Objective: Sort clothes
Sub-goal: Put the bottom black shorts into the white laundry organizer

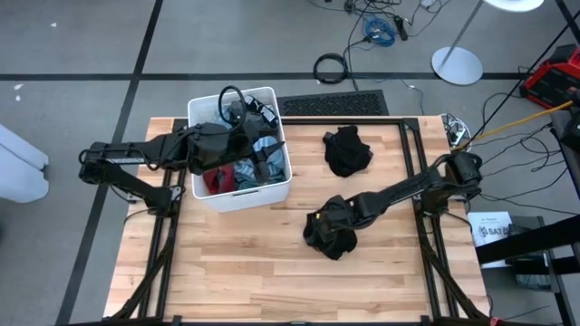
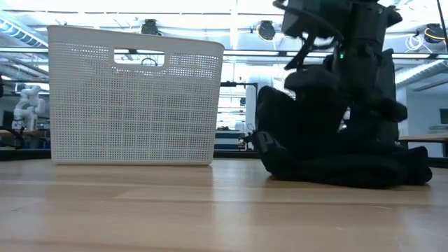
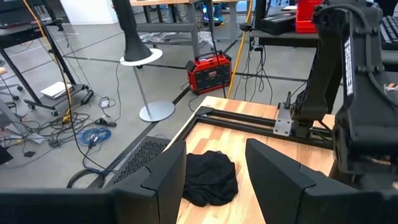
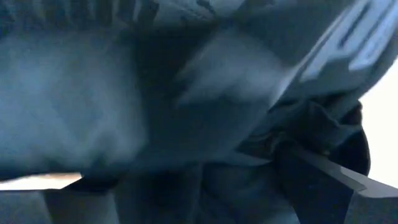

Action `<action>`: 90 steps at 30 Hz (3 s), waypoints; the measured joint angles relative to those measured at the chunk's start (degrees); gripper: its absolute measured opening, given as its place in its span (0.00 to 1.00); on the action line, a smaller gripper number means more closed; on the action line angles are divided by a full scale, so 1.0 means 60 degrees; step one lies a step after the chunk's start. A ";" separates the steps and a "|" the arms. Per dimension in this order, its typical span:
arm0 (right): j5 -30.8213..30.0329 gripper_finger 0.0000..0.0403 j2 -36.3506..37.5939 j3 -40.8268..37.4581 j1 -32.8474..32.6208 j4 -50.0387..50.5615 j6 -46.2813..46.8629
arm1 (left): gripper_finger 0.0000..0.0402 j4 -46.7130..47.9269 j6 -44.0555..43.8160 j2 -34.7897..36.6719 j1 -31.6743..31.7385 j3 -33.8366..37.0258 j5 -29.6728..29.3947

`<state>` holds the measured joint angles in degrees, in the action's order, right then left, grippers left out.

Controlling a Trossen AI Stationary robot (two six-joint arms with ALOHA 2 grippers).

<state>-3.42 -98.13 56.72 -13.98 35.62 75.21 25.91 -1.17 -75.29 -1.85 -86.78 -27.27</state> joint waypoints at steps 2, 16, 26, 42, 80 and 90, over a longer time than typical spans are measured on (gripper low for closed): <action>0.0046 0.74 -0.0378 0.0052 -0.0006 -0.0049 -0.0264 | 0.44 0.0000 0.0000 0.0000 0.0000 0.0004 0.0000; 0.0085 0.07 -0.0305 -0.0014 -0.0674 0.0772 -0.0132 | 0.44 -0.0003 -0.0334 0.0108 -0.0004 0.0001 0.0000; -0.1323 0.03 0.2192 -0.0065 0.0324 -0.0424 -0.0917 | 0.44 -0.0038 -0.0233 0.1528 0.0000 0.0004 -0.0781; -0.1701 0.02 0.2939 0.2484 0.3406 -0.6571 -0.5390 | 0.44 0.2671 -0.0749 0.2825 -0.0007 0.0002 -0.1267; 0.2597 0.29 -0.5224 1.1876 0.4455 0.0928 -1.2103 | 0.44 0.3072 -0.0251 0.3583 -0.0007 0.0004 -0.2528; 0.1555 0.52 -0.4871 1.1869 0.4226 0.2021 -1.4528 | 0.44 0.3024 -0.0758 0.3570 -0.0007 0.0002 -0.3349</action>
<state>5.91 -127.35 127.94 11.38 47.74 -11.96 44.05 -5.72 -53.87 -1.89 -86.77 -47.36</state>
